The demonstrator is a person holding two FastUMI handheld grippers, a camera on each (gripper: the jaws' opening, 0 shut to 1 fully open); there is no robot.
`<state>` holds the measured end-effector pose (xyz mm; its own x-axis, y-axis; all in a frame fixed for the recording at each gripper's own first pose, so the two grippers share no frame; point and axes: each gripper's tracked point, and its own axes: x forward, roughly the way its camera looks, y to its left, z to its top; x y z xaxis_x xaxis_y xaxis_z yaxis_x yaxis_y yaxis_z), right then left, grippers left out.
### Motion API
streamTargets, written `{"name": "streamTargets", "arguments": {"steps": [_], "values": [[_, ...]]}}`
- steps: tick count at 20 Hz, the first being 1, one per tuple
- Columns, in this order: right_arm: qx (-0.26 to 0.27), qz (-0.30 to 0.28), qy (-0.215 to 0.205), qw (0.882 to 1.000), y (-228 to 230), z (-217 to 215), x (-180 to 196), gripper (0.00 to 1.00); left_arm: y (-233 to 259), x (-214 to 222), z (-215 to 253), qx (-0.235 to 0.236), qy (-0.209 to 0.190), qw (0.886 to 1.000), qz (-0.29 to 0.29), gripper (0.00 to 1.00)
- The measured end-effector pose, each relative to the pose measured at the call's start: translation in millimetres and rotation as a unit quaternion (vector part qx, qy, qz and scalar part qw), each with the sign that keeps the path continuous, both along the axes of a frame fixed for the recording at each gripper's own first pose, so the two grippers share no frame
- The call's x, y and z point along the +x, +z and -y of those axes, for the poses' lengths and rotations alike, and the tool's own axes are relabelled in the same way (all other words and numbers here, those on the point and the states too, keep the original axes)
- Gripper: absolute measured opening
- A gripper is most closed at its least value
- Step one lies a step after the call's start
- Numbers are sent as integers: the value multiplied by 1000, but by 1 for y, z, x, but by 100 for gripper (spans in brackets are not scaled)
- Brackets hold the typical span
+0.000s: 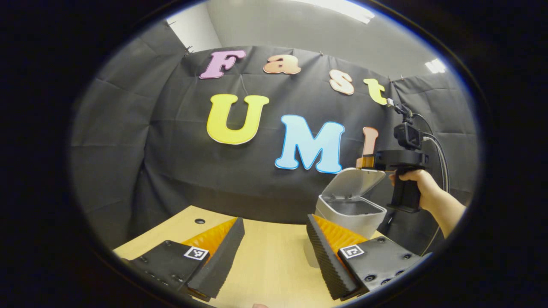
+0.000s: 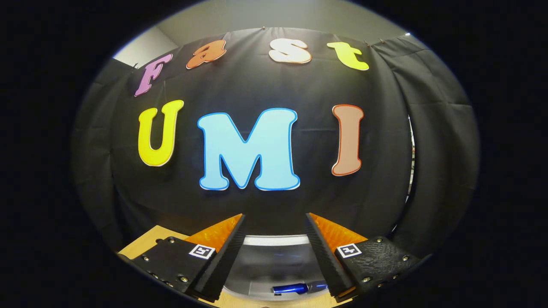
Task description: Press the lid of the desktop garbage bin to open it, pick up the crumpled paper on the desktop and throw it into the bin, then pick up the pop can on the desktop and drop it into the bin, and finally close the garbage bin lid.
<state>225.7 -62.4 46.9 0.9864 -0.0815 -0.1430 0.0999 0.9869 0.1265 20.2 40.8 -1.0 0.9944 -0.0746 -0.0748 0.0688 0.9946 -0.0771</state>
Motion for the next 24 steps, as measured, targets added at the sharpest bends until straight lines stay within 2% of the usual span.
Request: {"name": "streamTargets", "arguments": {"steps": [2, 3, 9, 24], "values": [[0, -20, 6, 1000, -17, -3, -4, 86, 0, -2, 3, 1, -3, 1000, 0, 95], [0, -30, 9, 1000, -24, -5, -6, 88, 1, -2, 4, 1, -4, 1000, -1, 95], [5, -63, 16, 998, -69, -12, -12, 88, -2, -8, 4, 1, 0, 1000, -5, 95], [-4, -55, 14, 998, -103, -15, 0, 88, -3, -14, -1, 1, 8, 1000, -6, 95]]}}
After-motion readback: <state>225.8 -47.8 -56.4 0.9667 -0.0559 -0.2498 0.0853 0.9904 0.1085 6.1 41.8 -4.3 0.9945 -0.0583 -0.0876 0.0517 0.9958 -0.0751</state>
